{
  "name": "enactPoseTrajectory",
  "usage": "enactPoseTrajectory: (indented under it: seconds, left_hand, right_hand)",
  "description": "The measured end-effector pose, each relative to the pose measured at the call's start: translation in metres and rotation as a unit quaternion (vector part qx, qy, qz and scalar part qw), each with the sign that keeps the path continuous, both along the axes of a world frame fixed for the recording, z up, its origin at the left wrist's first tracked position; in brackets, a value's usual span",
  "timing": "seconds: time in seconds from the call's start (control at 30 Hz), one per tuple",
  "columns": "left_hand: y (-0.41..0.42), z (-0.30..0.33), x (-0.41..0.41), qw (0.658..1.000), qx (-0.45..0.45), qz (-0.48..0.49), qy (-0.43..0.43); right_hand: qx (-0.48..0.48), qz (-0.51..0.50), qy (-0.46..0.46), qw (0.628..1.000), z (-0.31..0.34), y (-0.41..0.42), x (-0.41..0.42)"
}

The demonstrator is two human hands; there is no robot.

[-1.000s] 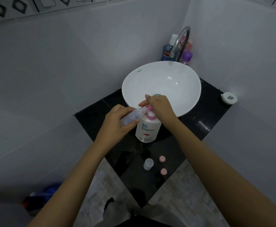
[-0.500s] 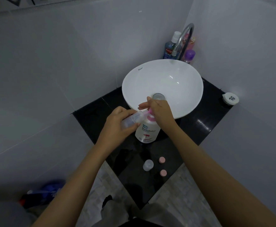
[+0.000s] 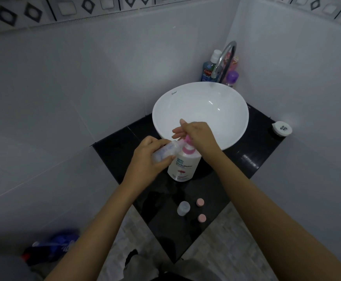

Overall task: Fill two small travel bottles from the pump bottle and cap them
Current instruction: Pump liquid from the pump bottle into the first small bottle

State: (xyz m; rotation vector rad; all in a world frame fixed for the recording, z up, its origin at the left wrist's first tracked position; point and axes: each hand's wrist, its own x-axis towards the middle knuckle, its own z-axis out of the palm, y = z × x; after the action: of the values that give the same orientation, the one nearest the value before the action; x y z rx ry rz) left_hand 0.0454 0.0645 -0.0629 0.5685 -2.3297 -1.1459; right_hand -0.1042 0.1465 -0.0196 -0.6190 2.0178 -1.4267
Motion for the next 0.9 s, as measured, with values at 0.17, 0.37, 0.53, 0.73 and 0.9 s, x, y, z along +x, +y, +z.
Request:
enactPoseTrajectory:
  seconds: [0.17, 0.37, 0.53, 0.73, 0.9]
  left_hand:
    - [-0.002, -0.002, -0.001, 1.000, 0.004, -0.003, 0.008]
    - [-0.002, -0.007, -0.003, 1.000, 0.021, -0.004, 0.003]
    - [-0.001, -0.007, -0.004, 0.999, 0.046, -0.009, 0.001]
    - [-0.002, 0.001, -0.003, 0.998, 0.058, -0.008, 0.022]
    - [-0.002, -0.001, -0.003, 0.997, 0.070, -0.007, 0.028]
  right_hand:
    - [-0.020, -0.033, -0.025, 0.999, -0.014, 0.002, 0.005]
    - [0.014, -0.024, 0.001, 1.000, -0.023, 0.000, 0.001]
    - [0.019, -0.019, 0.028, 0.999, -0.027, 0.002, 0.006]
    - [-0.009, -0.001, 0.003, 1.000, -0.010, 0.005, -0.002]
    - [-0.025, -0.054, 0.004, 0.998, -0.019, 0.002, 0.000]
